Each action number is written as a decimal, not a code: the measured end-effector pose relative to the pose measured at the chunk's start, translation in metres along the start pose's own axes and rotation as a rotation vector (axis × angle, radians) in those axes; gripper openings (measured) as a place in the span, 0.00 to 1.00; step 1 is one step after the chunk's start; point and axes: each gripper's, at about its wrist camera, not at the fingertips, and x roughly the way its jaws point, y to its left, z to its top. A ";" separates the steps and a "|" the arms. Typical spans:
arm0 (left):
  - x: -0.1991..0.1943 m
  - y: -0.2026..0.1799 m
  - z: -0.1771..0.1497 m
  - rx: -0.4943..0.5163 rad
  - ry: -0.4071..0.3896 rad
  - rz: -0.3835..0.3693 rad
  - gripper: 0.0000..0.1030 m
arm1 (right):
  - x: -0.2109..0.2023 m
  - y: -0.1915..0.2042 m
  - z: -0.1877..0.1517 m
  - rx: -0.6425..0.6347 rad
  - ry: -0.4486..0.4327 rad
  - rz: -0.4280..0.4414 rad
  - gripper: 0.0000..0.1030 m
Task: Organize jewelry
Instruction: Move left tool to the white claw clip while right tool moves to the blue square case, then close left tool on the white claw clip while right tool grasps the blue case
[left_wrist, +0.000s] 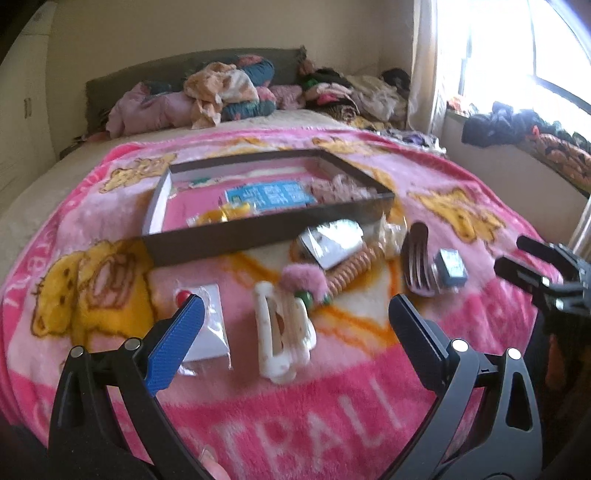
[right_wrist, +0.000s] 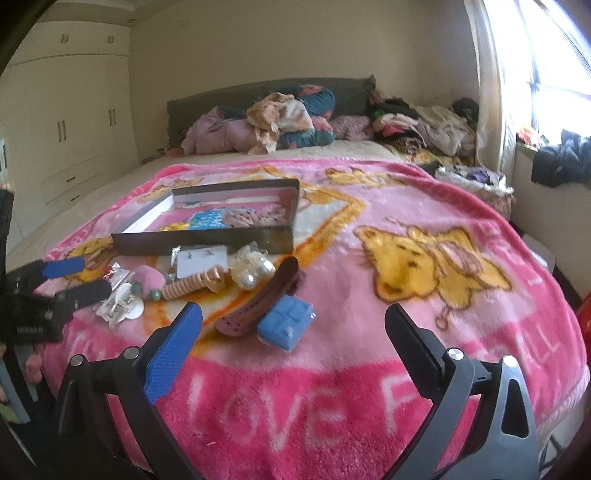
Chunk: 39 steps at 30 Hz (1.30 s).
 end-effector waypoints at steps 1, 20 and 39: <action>0.003 0.000 -0.003 0.002 0.016 -0.004 0.89 | 0.003 0.000 -0.001 0.002 0.013 -0.003 0.94; 0.043 0.004 -0.018 -0.013 0.165 0.031 0.60 | 0.072 0.002 -0.005 0.013 0.187 -0.001 0.71; 0.032 0.005 -0.006 -0.026 0.139 0.031 0.27 | 0.057 -0.021 0.002 0.135 0.121 0.021 0.45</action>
